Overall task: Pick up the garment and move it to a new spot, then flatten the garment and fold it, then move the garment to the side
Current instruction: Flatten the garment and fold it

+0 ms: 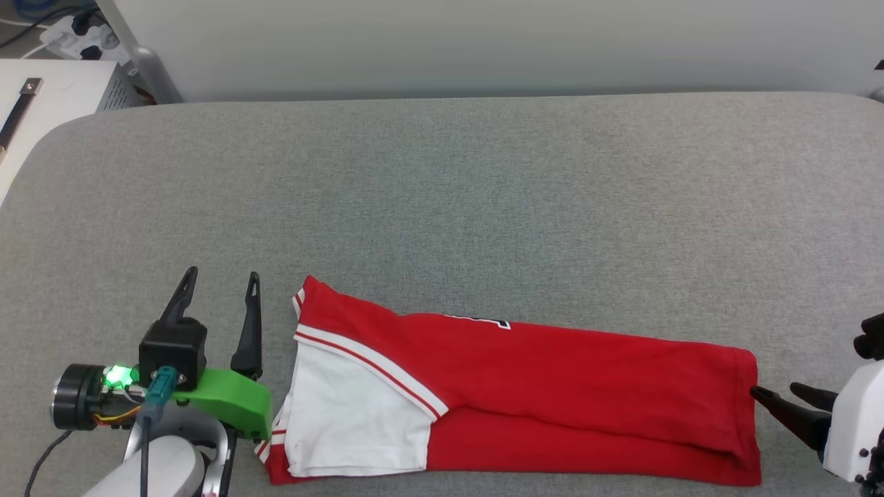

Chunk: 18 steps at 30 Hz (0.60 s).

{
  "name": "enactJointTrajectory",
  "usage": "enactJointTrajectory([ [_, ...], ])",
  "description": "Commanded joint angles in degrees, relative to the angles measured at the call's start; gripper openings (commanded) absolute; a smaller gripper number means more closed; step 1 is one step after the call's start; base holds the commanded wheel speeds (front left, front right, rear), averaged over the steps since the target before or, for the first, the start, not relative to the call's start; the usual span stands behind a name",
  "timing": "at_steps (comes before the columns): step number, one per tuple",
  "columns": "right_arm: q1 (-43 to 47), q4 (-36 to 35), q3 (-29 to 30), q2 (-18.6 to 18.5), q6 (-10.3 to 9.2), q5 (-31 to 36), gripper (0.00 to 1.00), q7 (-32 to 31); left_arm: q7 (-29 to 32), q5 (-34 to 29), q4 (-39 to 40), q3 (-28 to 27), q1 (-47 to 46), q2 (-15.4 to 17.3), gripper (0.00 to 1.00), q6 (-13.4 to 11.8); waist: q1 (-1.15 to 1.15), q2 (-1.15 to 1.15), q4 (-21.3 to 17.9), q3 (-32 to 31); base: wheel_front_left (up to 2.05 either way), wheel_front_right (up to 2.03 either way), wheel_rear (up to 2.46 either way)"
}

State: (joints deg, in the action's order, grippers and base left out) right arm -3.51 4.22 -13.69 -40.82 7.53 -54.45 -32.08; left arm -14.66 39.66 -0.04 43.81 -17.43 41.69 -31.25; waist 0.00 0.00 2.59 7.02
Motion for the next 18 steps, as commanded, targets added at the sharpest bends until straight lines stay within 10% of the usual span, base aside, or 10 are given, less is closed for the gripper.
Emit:
enactJointTrajectory([
  [1,0.5,0.6,-0.1,1.0,-0.04,-0.7,1.00,-0.3,-0.3,-2.7,0.6,-2.3,2.6,-1.6,1.00,-0.6,0.00,0.00,0.8,0.8,0.00,0.00,0.00],
  [18,-3.2,8.6,-6.5,4.6,-0.04,-2.9,1.00,0.2,-0.3,-24.2,0.8,-28.5,16.2,-20.4,1.00,9.1,0.00,0.00,4.4,4.6,0.00,0.00,0.00],
])
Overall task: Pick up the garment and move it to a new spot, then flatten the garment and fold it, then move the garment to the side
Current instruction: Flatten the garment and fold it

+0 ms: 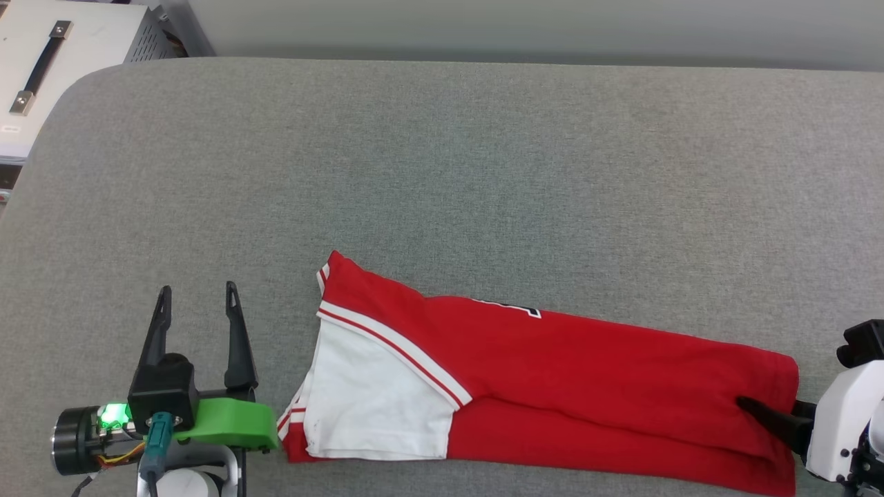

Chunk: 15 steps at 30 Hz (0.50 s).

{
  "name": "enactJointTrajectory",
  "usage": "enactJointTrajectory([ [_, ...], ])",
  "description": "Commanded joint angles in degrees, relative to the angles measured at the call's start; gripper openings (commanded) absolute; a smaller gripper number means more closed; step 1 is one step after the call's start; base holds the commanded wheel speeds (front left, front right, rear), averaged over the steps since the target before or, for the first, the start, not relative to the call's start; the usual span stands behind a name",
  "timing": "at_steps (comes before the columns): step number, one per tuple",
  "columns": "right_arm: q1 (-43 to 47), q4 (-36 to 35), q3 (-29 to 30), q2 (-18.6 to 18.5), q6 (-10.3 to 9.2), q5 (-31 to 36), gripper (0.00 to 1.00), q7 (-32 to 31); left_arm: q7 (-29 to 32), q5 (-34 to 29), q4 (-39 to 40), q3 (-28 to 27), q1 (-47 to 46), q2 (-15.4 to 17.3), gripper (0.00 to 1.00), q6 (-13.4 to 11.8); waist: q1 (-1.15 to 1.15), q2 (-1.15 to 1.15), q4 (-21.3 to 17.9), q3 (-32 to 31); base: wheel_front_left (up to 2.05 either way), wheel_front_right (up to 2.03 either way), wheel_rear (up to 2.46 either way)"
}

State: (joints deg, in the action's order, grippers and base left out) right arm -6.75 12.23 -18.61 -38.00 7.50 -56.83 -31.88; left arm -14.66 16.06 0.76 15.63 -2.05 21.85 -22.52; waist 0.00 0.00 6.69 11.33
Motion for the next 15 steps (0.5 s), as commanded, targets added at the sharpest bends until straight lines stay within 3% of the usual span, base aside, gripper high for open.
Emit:
enactJointTrajectory([
  [1,-0.1,0.4,-2.3,1.9,-0.01,-0.8,1.00,0.1,-0.3,-1.3,-0.1,-0.9,1.0,-1.4,1.00,1.1,0.00,0.00,0.4,0.3,0.00,0.00,0.00],
  [10,-1.7,-1.4,-8.1,1.8,-0.01,-2.1,1.00,1.1,-0.3,-7.2,-0.8,-5.5,2.1,-7.5,1.00,7.1,0.00,0.00,0.5,0.4,0.00,0.00,0.00],
  [12,-2.0,-1.5,-9.0,1.5,-0.01,-1.7,0.01,2.2,-0.3,-8.1,-0.8,-6.5,2.2,-8.5,1.00,8.1,0.00,0.00,0.5,0.3,0.00,0.00,0.00],
  [15,-2.5,-1.1,-9.9,0.8,-0.01,-1.7,0.00,3.6,-0.3,-9.4,-0.8,-7.8,2.7,-9.5,1.00,9.3,0.00,0.00,0.3,0.1,0.00,0.00,0.00],
])
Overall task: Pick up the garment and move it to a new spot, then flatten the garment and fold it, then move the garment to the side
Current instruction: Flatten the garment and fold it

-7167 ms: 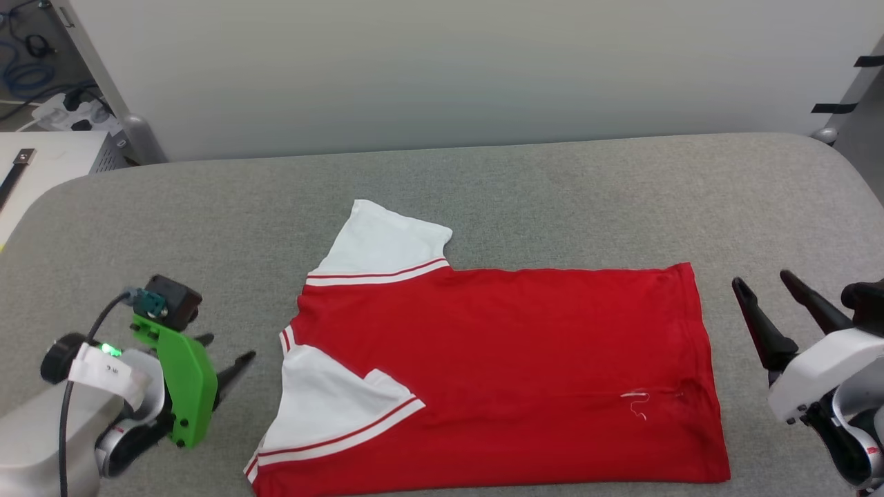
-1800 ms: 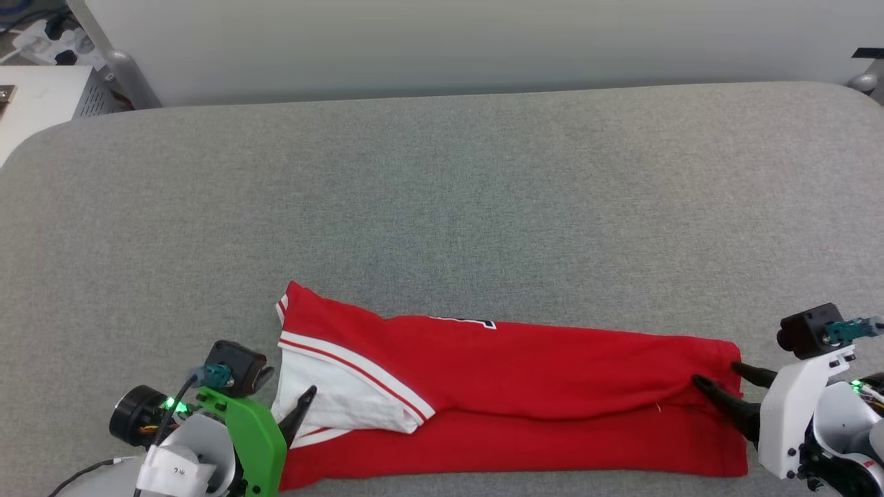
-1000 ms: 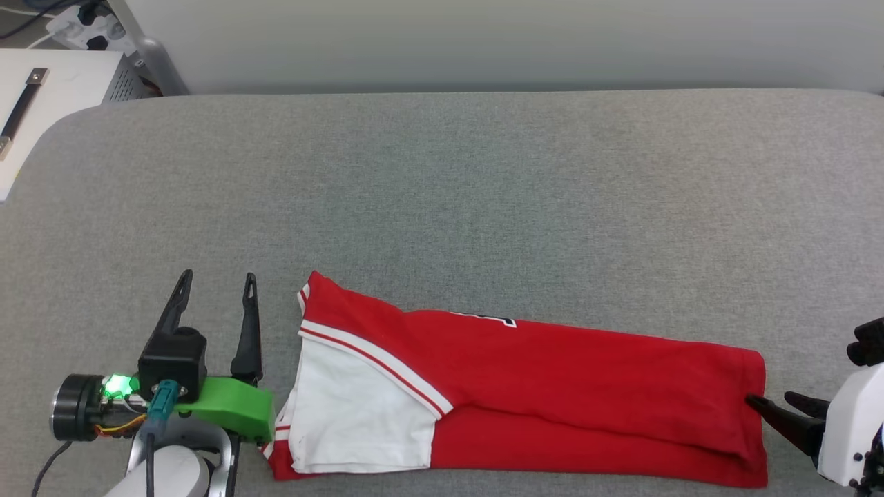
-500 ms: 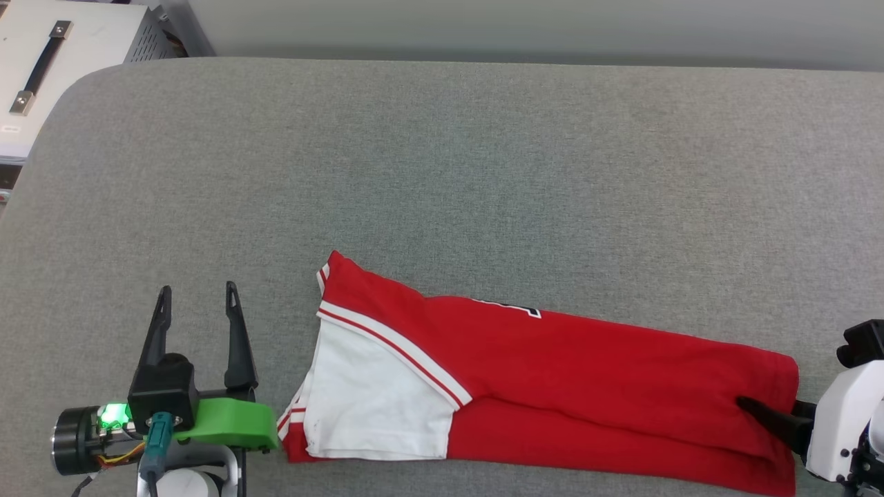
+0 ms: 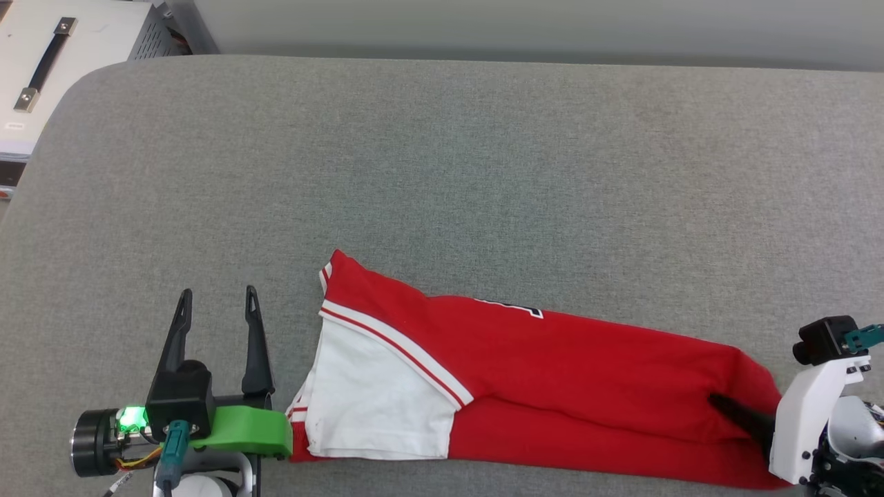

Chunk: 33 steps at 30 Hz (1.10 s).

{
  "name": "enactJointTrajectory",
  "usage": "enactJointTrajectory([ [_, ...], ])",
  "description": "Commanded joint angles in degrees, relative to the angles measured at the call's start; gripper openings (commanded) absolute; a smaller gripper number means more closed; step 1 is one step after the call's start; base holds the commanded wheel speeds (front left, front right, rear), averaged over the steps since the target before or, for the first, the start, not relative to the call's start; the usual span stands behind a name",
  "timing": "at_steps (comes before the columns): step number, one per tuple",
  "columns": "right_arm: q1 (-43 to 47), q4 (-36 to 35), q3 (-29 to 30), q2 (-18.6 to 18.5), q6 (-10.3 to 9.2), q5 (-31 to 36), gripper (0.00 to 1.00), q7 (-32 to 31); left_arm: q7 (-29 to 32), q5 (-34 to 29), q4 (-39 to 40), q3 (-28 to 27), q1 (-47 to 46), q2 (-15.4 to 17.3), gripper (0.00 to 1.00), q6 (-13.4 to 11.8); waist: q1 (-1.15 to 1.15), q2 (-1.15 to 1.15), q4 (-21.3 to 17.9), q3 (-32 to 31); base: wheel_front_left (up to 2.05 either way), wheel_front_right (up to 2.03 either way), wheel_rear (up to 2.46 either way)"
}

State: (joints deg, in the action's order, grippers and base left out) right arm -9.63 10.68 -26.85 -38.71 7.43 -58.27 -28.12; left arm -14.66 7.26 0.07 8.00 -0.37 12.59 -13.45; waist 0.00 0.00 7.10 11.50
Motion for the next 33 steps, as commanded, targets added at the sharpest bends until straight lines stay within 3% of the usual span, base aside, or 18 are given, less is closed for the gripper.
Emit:
enactJointTrajectory([
  [1,0.3,0.8,-1.6,1.1,0.06,-0.2,0.00,0.4,-0.3,-1.1,-0.1,-0.6,1.2,-0.6,1.00,0.6,0.00,0.00,-0.1,-0.3,0.00,0.00,0.00],
  [10,-0.1,4.6,1.8,-3.4,0.06,-0.4,0.00,3.7,-0.3,-3.9,0.1,-3.1,3.2,-2.6,1.00,3.0,0.00,0.00,-0.7,-2.2,0.00,0.00,0.00],
  [21,0.8,13.1,7.5,-7.3,0.06,0.9,0.00,4.5,-0.3,-6.0,-0.8,-3.5,5.0,-3.0,1.00,4.2,0.00,0.00,-1.1,-4.6,0.00,0.00,0.00],
  [25,2.2,10.1,8.1,-7.5,0.06,-0.5,0.00,4.5,-0.3,-6.2,-1.1,-3.6,5.7,-3.0,1.00,4.5,0.00,0.00,-1.3,-5.5,0.00,0.00,0.00],
  [33,3.9,-4.3,8.1,-7.4,0.06,-5.3,0.00,0.2,-0.3,-6.4,-1.6,-3.3,6.0,-3.3,1.00,4.9,0.00,0.00,-1.2,-6.2,0.00,0.00,0.00],
])
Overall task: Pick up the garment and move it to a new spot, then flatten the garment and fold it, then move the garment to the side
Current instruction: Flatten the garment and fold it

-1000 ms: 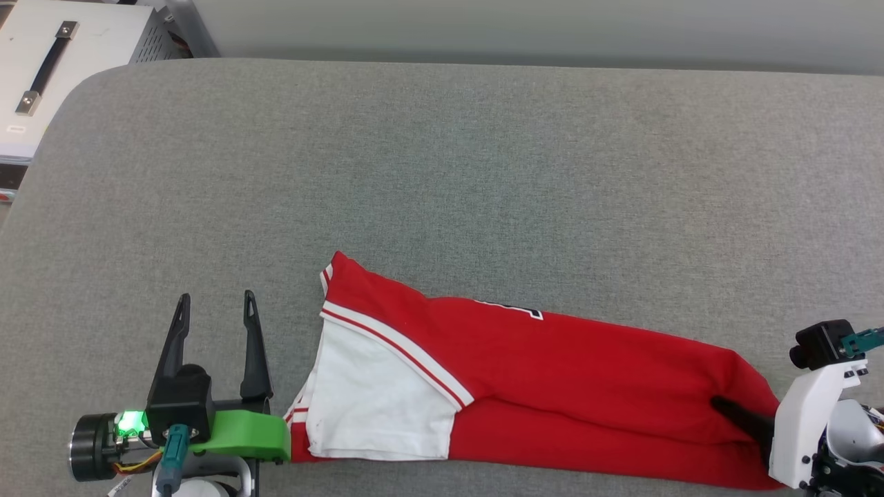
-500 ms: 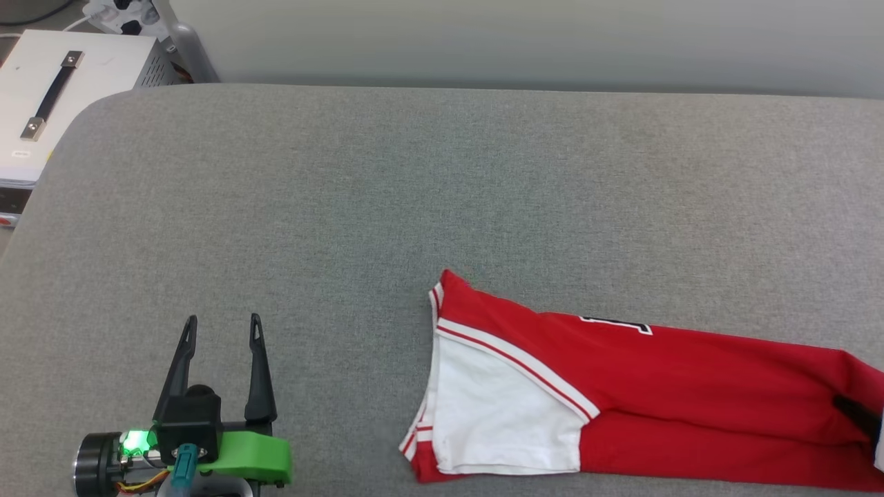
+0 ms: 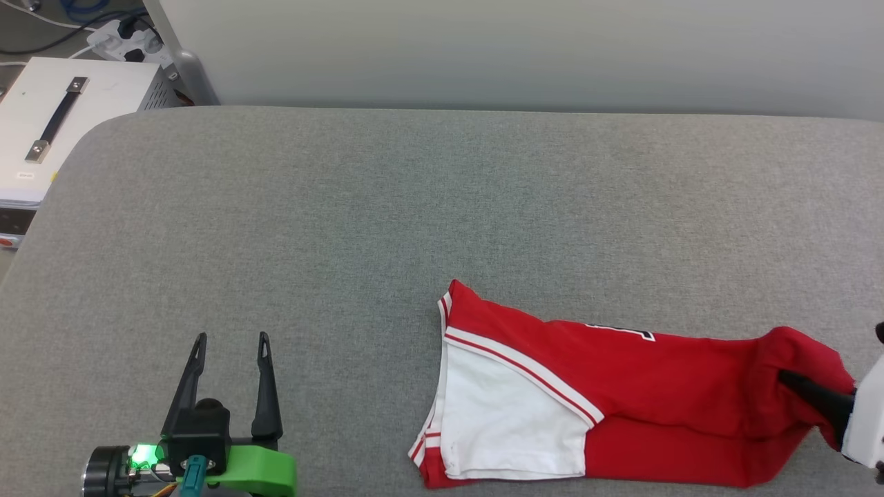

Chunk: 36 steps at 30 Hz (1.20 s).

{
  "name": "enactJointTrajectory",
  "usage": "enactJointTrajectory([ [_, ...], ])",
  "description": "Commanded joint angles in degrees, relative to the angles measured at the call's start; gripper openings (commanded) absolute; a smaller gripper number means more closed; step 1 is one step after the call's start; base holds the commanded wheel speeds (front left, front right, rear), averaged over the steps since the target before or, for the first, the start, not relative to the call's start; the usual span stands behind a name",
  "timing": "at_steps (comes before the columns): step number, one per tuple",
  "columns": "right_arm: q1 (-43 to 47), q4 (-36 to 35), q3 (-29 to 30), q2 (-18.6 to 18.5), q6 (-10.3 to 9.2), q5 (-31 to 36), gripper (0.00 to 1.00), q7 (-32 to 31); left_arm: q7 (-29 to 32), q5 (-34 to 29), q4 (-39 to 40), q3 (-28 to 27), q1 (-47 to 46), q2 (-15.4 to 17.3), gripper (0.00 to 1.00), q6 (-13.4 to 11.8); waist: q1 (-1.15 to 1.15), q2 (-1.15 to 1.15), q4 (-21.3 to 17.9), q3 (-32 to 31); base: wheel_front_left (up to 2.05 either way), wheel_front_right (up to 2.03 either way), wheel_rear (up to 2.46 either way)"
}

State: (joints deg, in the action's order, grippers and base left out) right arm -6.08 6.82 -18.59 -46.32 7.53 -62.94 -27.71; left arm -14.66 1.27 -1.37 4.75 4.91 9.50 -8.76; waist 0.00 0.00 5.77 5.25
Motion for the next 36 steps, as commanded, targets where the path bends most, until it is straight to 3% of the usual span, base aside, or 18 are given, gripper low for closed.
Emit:
enactJointTrajectory([
  [1,0.3,-2.5,-0.3,0.8,-0.04,-1.3,0.00,-1.0,-0.3,-0.5,-0.2,0.0,0.6,-0.2,1.00,0.2,0.00,0.00,0.2,0.1,0.00,0.00,0.00],
  [8,-1.9,-11.0,-3.3,4.9,-0.04,-1.5,0.00,-6.3,-0.3,-0.9,-0.5,0.7,-0.2,-0.5,1.00,0.5,0.00,0.00,1.6,0.8,0.00,0.00,0.00],
  [15,-8.2,-11.7,-8.9,11.3,-0.04,2.2,0.00,-9.4,-0.3,-1.2,-1.0,1.8,-1.8,-0.9,1.00,0.5,0.00,0.00,3.3,2.3,0.00,0.00,0.00],
  [29,-25.3,4.7,-23.2,24.4,-0.04,10.5,0.00,-6.5,-0.3,-1.3,-1.4,3.4,-4.9,-1.4,1.00,-0.3,0.00,0.00,5.8,5.6,0.00,0.00,0.00],
  [36,-28.4,11.8,-28.4,25.3,-0.04,13.6,0.00,-3.7,-0.3,-1.2,-1.8,3.9,-5.3,-1.4,1.00,-0.7,0.00,0.00,6.1,5.7,0.00,0.00,0.00],
])
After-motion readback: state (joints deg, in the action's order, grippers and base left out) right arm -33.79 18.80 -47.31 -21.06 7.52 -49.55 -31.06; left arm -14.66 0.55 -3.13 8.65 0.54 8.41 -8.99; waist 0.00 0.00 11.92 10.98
